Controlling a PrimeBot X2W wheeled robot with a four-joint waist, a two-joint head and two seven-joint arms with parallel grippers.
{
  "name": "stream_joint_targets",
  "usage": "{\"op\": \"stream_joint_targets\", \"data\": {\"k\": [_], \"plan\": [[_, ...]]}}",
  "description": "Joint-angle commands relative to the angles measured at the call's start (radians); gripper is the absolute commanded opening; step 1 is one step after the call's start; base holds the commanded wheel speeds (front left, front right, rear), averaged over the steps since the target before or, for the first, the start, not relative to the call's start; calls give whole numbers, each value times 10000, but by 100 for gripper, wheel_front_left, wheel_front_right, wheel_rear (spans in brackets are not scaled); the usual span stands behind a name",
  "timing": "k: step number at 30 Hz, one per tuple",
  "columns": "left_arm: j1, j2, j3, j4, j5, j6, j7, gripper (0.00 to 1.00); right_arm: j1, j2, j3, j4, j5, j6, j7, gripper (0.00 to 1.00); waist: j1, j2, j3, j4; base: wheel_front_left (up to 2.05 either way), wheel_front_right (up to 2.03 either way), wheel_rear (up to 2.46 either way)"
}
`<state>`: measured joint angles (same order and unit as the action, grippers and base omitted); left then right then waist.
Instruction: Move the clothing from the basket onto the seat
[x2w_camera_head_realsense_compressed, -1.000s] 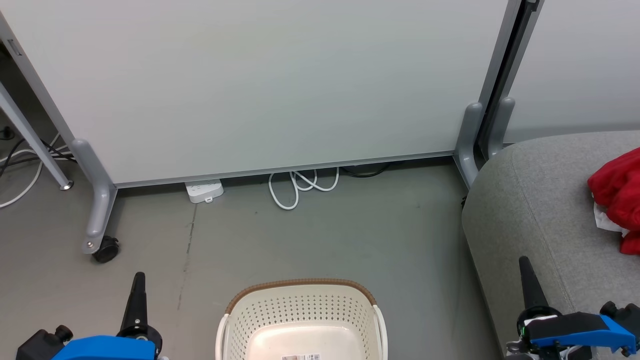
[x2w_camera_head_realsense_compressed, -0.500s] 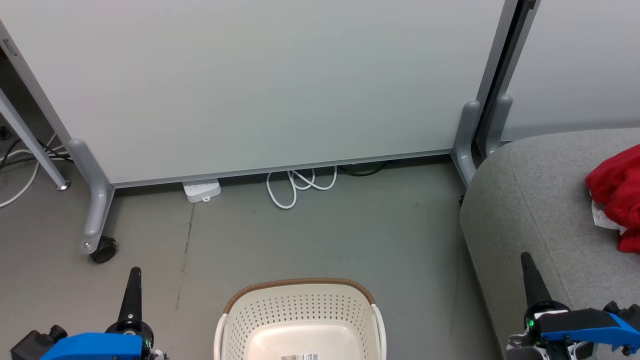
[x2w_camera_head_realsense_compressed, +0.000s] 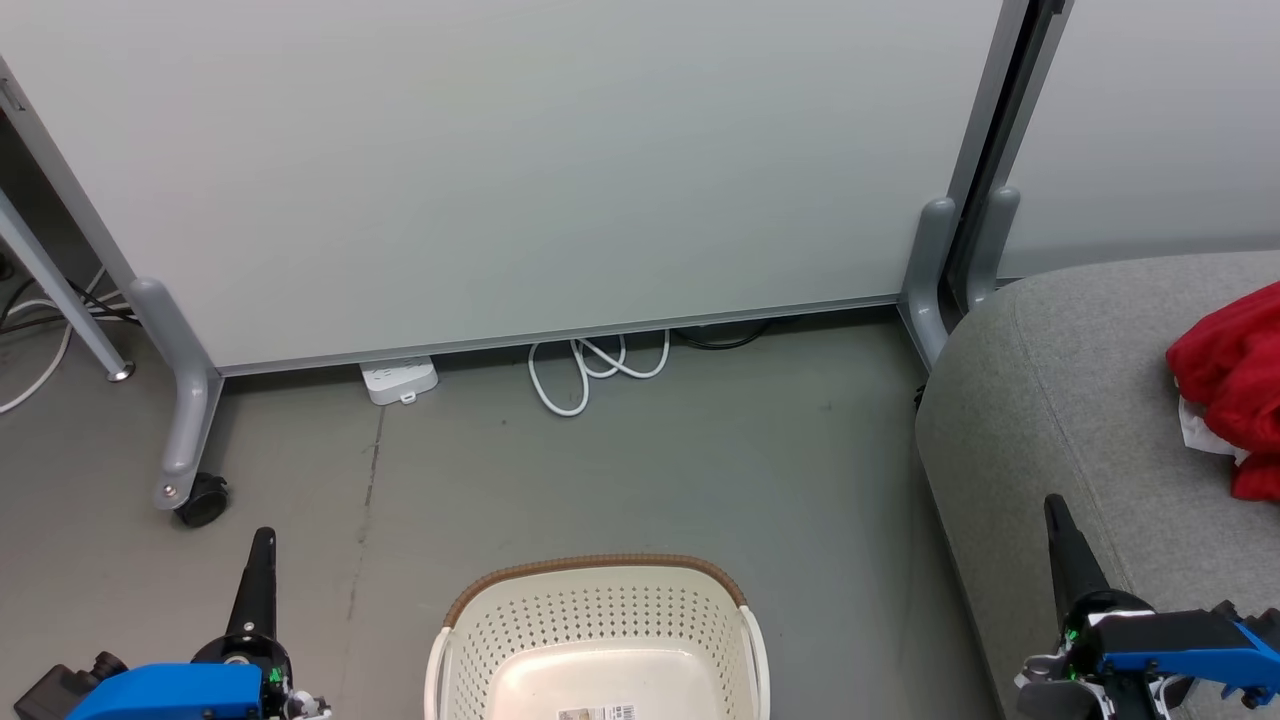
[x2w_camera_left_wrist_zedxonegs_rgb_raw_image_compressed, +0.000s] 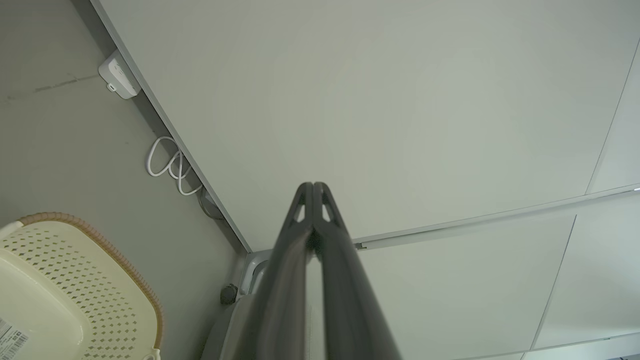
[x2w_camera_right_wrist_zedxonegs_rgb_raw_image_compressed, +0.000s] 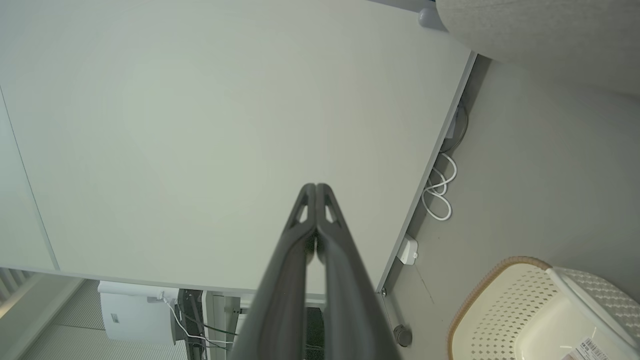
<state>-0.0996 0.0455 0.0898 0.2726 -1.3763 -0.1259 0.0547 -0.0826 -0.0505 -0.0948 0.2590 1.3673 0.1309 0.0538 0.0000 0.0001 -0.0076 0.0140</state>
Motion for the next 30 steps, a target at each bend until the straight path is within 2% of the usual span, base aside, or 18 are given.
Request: {"op": "stream_joint_targets", "data": {"k": [1, 30], "plan": [[-171, 66, 65, -94, -205, -45, 69, 0, -215, 1, -33, -83, 223, -1, 81, 0, 0, -1, 3, -5, 0, 0, 0], [-230, 74, 281, -223, -2234, -73, 610, 0, -391, 5, -215, -97, 2327, -3, 613, 0, 0, -1, 72, -128, 0, 0, 0]]}}
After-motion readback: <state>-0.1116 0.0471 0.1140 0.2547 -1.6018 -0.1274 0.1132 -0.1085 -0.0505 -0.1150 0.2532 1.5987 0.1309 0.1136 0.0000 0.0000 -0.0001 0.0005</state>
